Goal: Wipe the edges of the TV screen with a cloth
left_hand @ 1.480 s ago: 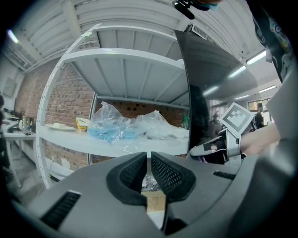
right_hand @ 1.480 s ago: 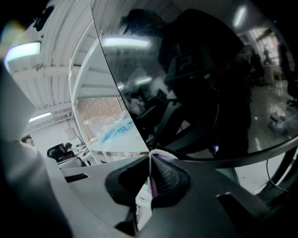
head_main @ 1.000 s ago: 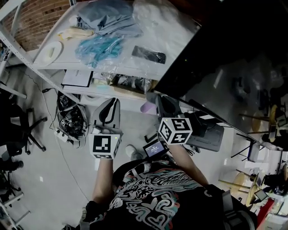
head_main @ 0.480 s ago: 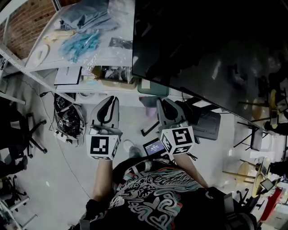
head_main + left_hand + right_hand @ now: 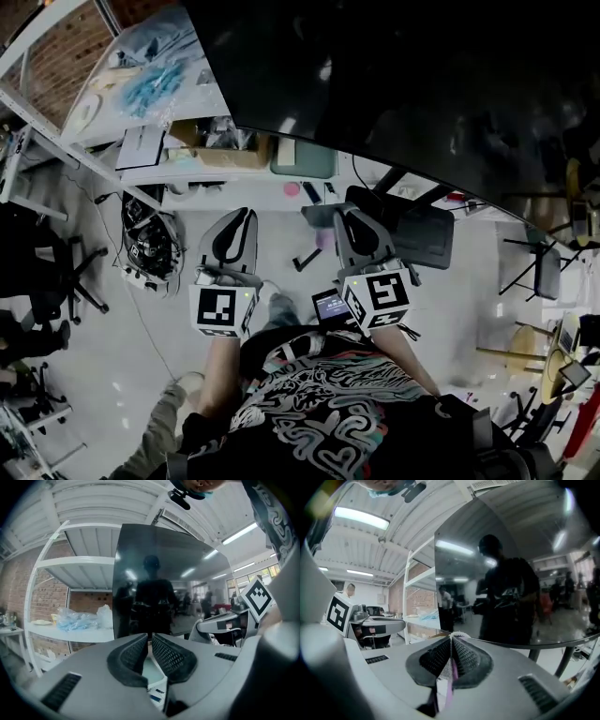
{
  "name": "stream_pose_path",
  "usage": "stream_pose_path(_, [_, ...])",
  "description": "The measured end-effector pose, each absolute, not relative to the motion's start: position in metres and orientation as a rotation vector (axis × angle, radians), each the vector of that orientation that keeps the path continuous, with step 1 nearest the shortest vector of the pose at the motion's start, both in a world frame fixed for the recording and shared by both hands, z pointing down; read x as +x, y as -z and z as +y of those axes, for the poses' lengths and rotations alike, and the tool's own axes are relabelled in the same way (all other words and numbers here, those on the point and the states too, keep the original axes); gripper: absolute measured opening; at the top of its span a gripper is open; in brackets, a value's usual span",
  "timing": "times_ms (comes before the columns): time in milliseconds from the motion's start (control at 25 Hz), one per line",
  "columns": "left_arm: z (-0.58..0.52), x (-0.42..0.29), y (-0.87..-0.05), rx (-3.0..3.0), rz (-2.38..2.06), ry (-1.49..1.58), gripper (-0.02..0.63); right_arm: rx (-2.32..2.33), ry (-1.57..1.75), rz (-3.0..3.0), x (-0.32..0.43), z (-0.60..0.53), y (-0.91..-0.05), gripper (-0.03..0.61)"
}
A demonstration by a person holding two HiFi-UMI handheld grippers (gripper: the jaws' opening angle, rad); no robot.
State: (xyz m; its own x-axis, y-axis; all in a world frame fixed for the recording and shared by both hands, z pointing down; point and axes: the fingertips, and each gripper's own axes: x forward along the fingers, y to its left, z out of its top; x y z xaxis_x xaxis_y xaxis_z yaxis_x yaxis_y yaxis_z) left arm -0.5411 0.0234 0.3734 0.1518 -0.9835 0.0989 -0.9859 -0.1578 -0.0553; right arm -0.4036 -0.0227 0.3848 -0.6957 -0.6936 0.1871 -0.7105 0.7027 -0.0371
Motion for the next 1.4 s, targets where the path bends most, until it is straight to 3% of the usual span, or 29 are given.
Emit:
stream_pose_path(440, [0.084, -0.471, -0.361, 2.399, -2.054, -0.267, 0.040, 1.144, -0.176, -2.805, -0.337, 0.024, -0.375, 0.037])
stream_pose_path(1400, [0.102, -0.500, -0.330, 2.532, -1.967, -0.088, 0.040, 1.270, -0.171, -2.758, -0.373, 0.064, -0.349, 0.037])
